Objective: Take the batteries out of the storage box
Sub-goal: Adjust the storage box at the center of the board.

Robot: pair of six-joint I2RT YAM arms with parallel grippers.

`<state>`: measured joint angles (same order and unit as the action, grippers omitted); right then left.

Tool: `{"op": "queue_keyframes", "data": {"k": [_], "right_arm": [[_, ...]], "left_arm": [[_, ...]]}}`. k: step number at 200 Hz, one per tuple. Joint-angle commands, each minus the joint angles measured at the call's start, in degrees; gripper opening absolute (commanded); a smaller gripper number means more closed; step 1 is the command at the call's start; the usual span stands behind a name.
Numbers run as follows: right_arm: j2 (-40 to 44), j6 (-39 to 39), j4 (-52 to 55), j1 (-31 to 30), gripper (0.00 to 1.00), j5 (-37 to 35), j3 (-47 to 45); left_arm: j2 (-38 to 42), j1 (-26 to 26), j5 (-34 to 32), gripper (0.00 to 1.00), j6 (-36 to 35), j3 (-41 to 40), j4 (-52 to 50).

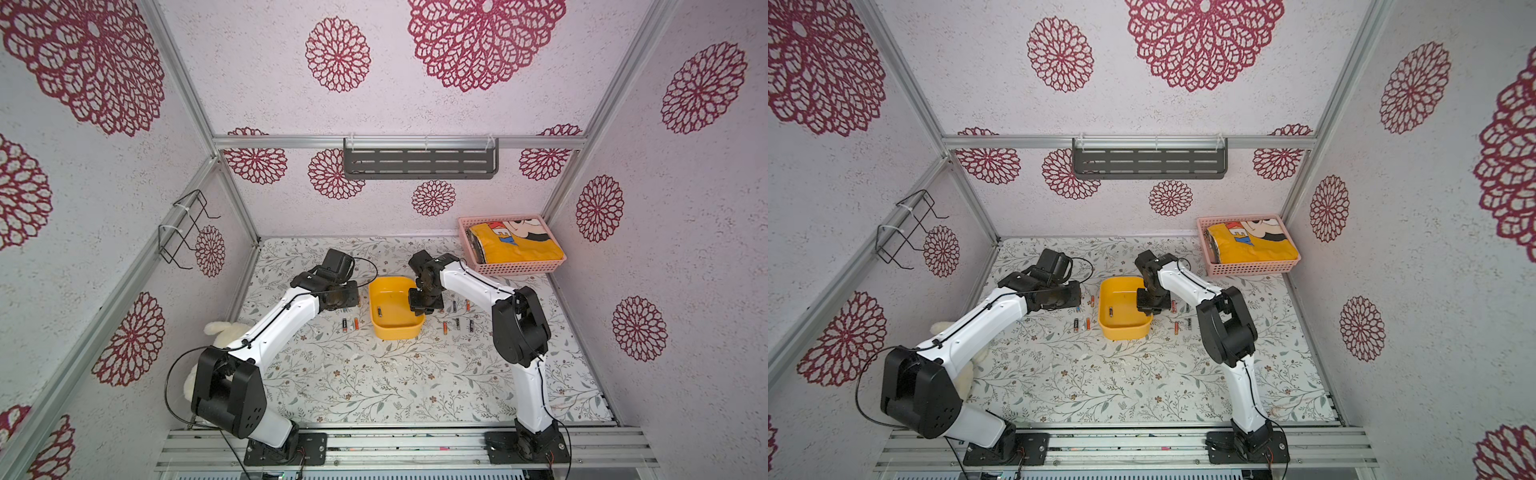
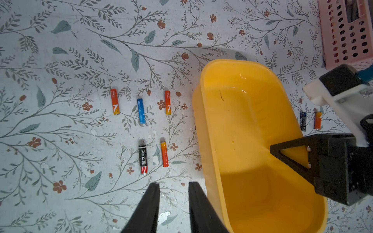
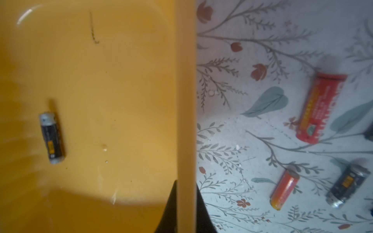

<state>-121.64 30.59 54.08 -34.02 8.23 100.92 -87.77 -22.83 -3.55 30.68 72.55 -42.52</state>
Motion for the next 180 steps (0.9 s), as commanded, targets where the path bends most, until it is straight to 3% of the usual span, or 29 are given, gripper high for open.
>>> {"op": "queue_keyframes", "data": {"k": [1, 31, 57, 89, 161, 180], "right_arm": [[-0.2, 1.0, 5.1, -0.3, 0.0, 1.7, 0.1], [1.1, 1.5, 9.2, -0.4, 0.0, 2.8, 4.7], [2.4, 1.8, 13.7, -0.5, 0.0, -0.1, 8.3], [3.0, 1.4, 14.0, -1.0, 0.0, -1.3, 5.1], [1.3, 1.4, 17.0, -2.3, 0.0, -4.1, 9.0], [3.5, 0.0, 10.4, -2.7, 0.0, -3.9, 3.8]], "left_arm": [[-1.2, 0.6, -0.4, 0.26, -0.8, 1.8, -0.9], [-2.6, 0.7, -0.5, 0.27, -1.6, 4.4, -3.3], [-2.1, 0.7, -1.4, 0.27, -1.7, 4.4, -3.4], [-2.4, 0.8, -1.5, 0.28, -2.1, 4.5, -3.3], [-4.6, 1.2, -1.2, 0.29, -1.8, 7.4, -5.5], [-4.9, 1.2, -1.2, 0.29, -1.8, 6.8, -4.5]]}}
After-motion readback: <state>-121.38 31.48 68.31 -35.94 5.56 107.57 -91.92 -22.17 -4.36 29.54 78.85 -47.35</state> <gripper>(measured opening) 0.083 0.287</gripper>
